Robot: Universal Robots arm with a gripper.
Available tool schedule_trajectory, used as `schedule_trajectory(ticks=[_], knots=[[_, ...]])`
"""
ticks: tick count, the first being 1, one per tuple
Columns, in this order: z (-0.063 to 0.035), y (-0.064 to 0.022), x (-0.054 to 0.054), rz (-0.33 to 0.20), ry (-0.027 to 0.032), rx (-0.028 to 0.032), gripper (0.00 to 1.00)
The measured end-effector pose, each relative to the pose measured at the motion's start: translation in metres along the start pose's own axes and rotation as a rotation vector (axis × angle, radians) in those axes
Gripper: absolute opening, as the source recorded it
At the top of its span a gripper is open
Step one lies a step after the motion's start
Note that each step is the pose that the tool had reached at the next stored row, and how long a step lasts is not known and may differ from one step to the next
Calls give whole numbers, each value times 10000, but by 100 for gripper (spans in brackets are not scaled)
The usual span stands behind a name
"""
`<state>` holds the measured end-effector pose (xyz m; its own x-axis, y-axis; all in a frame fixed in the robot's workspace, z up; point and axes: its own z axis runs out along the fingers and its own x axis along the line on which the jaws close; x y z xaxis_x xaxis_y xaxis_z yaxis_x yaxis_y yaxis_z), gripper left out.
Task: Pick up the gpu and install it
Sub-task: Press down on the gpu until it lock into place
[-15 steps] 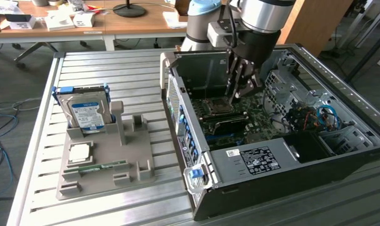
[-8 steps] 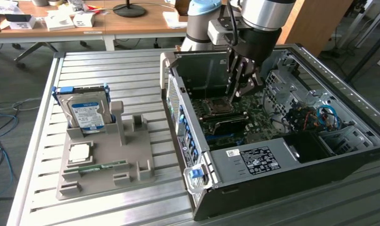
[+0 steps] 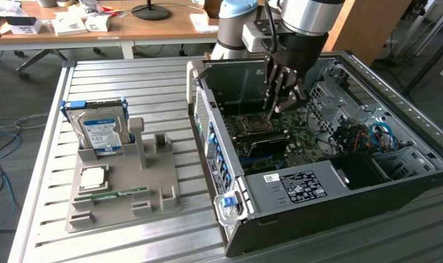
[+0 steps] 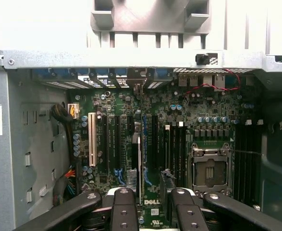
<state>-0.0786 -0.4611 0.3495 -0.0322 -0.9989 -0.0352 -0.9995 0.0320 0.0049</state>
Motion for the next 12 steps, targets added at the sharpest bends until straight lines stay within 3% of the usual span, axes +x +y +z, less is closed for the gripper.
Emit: schedule_trajectory(ticks=[3,5,6,8,12], knots=[[0,0,0,0,0,0,32],[0,0,0,0,0,0,20],[0,0,0,0,0,0,20],[0,0,0,0,0,0,11],[0,0,0,0,0,0,11]])
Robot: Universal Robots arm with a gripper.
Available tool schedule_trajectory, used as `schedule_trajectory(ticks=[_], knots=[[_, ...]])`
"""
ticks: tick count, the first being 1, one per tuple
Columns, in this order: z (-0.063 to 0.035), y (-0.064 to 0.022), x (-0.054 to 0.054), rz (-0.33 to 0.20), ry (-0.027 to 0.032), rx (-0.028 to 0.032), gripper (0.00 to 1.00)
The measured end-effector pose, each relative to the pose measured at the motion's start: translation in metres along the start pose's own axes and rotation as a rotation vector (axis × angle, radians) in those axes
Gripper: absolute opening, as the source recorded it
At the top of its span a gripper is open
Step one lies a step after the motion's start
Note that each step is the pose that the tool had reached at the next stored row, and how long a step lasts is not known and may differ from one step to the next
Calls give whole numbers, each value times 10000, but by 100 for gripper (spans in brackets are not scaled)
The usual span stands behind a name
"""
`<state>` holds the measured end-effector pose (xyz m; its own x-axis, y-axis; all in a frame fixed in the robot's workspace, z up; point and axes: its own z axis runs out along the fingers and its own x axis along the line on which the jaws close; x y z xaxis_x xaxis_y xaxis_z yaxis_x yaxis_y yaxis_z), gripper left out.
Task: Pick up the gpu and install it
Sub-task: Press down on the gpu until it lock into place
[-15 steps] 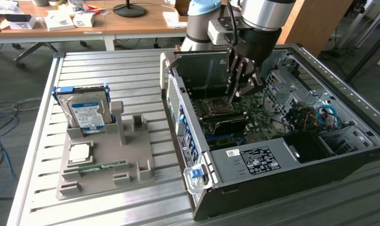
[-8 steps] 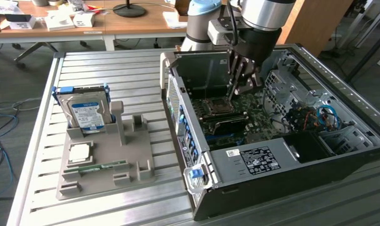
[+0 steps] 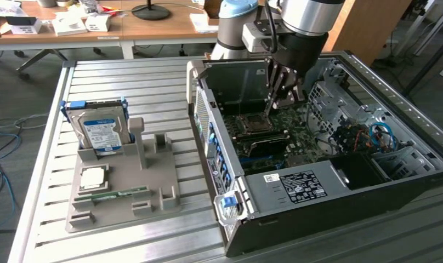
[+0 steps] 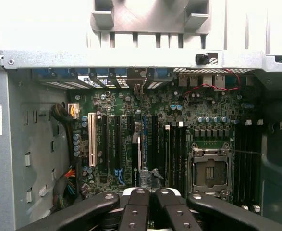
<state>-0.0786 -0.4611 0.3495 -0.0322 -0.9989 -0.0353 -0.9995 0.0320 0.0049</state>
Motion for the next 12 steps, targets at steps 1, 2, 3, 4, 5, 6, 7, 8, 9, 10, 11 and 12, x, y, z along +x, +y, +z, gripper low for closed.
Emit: schedule_trajectory(ticks=[1,2,3,4,5,6,7,8,9,10,11,12], knots=[[0,0,0,0,0,0,11],[0,0,0,0,1,0,11],[0,0,0,0,0,0,11],[0,0,0,0,0,0,11],[2,0,0,0,1,0,11],[7,0,0,0,-1,0,11],[13,0,1,-1,-1,0,11],[21,0,1,0,0,0,11],[29,0,1,0,0,0,11],[37,0,1,0,0,0,11],[45,0,2,0,0,0,11],[54,0,2,0,0,0,11]])
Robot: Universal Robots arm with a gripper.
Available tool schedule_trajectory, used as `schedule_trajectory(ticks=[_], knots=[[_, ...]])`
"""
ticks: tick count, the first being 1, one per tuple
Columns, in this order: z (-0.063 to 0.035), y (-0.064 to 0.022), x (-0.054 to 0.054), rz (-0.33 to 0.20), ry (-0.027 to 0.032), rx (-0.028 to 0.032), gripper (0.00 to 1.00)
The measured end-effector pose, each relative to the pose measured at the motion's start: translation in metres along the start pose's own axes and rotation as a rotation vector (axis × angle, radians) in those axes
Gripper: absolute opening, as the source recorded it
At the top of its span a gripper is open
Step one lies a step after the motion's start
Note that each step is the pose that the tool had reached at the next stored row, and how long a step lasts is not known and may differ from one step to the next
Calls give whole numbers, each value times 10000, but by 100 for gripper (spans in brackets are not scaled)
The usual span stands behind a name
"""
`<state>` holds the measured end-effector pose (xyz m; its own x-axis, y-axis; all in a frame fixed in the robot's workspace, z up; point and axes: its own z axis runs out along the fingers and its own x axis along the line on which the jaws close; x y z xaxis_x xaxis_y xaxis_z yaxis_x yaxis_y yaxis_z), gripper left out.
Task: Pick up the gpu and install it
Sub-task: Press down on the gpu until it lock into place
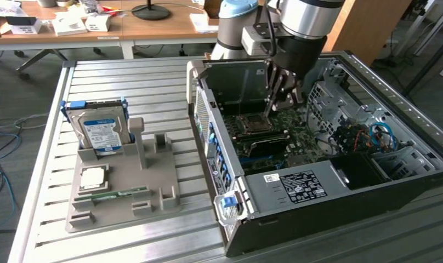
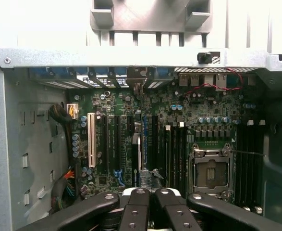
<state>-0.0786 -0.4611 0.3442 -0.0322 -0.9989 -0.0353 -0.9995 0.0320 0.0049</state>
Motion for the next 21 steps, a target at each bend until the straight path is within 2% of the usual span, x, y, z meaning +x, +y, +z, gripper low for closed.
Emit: schedule_trajectory(ticks=[21], knots=[[179,-1,6,-1,-1,0,11]])
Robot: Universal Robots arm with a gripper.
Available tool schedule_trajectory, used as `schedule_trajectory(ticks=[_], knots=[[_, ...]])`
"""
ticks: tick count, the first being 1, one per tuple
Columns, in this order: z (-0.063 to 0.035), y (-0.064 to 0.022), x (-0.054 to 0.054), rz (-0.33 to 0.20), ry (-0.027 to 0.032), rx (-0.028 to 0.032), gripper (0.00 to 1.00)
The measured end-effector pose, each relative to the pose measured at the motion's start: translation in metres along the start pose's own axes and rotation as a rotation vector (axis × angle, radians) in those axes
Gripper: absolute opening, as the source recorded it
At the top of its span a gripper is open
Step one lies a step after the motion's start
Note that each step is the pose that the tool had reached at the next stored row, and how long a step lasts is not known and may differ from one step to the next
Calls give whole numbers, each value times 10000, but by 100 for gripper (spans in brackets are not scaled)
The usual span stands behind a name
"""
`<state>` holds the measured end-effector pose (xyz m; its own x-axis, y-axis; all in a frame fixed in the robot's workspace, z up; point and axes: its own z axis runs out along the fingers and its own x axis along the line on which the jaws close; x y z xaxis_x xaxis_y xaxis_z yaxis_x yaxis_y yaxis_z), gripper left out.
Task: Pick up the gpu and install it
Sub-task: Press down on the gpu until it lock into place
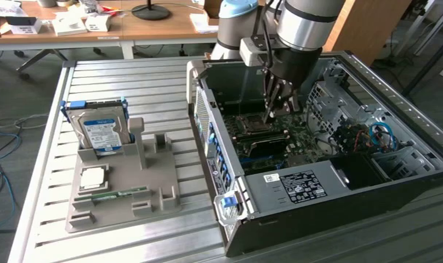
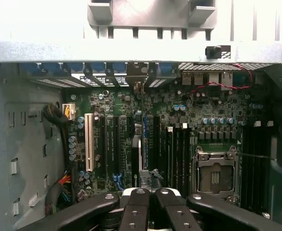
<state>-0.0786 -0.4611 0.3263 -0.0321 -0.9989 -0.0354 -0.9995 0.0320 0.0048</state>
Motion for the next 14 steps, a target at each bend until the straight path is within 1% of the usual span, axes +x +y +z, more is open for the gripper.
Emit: schedule_trajectory(ticks=[14], knots=[[202,-1,7,1,0,0,11]])
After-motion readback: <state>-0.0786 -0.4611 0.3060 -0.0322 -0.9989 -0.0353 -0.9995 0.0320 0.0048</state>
